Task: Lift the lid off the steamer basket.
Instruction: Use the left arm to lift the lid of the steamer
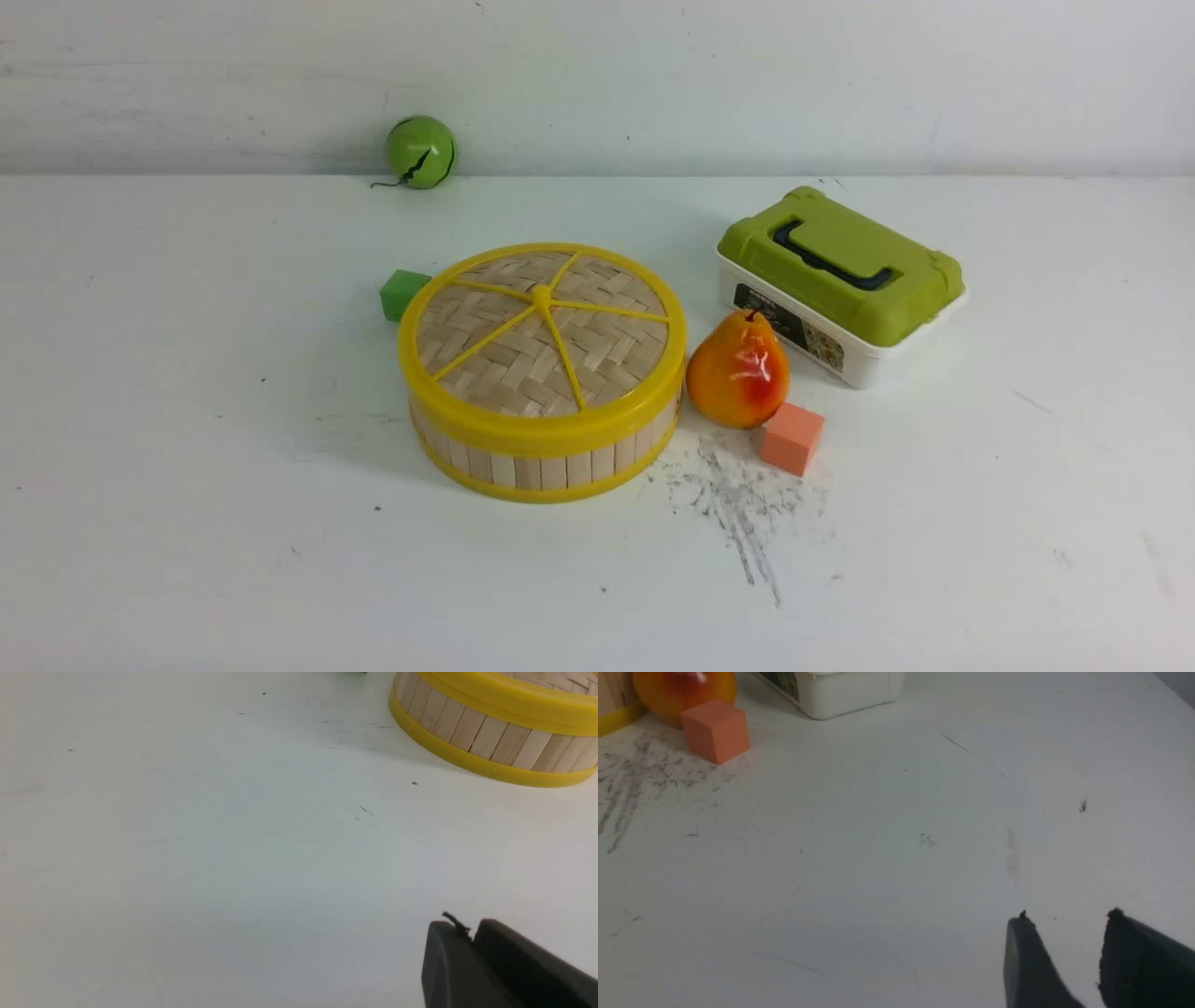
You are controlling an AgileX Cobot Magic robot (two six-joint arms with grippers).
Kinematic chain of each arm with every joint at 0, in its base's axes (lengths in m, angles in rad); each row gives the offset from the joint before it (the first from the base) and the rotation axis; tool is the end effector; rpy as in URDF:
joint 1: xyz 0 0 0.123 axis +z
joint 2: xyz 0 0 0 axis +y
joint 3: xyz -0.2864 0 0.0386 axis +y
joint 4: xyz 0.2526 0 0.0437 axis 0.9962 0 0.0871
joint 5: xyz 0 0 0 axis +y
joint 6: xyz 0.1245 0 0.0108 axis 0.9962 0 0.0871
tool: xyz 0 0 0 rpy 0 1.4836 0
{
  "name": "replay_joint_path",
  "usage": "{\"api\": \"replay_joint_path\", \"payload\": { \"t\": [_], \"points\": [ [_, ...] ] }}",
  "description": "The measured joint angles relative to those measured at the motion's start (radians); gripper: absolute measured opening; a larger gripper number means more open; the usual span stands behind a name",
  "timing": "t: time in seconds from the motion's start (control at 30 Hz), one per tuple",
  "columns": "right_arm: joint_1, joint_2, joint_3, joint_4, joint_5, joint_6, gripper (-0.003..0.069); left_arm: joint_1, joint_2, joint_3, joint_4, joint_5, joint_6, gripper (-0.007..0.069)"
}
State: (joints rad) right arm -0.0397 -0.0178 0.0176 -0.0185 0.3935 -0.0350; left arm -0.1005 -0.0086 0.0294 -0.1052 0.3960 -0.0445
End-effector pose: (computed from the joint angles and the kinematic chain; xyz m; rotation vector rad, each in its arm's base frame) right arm 0.0846 -0.0042 0.1625 -0.0067 1.8774 -0.0698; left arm 0.0840 -0.0136 0.1573 -0.0115 1.9032 -0.2029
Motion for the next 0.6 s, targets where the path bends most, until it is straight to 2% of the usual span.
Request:
{"api": "replay_joint_path", "payload": {
  "t": [0.6],
  "points": [
    [0.0,0.0,0.0,0.0,0.0,0.0,0.024,0.0,0.0,0.0,0.0,0.0,0.0,0.0082]
  ]
}}
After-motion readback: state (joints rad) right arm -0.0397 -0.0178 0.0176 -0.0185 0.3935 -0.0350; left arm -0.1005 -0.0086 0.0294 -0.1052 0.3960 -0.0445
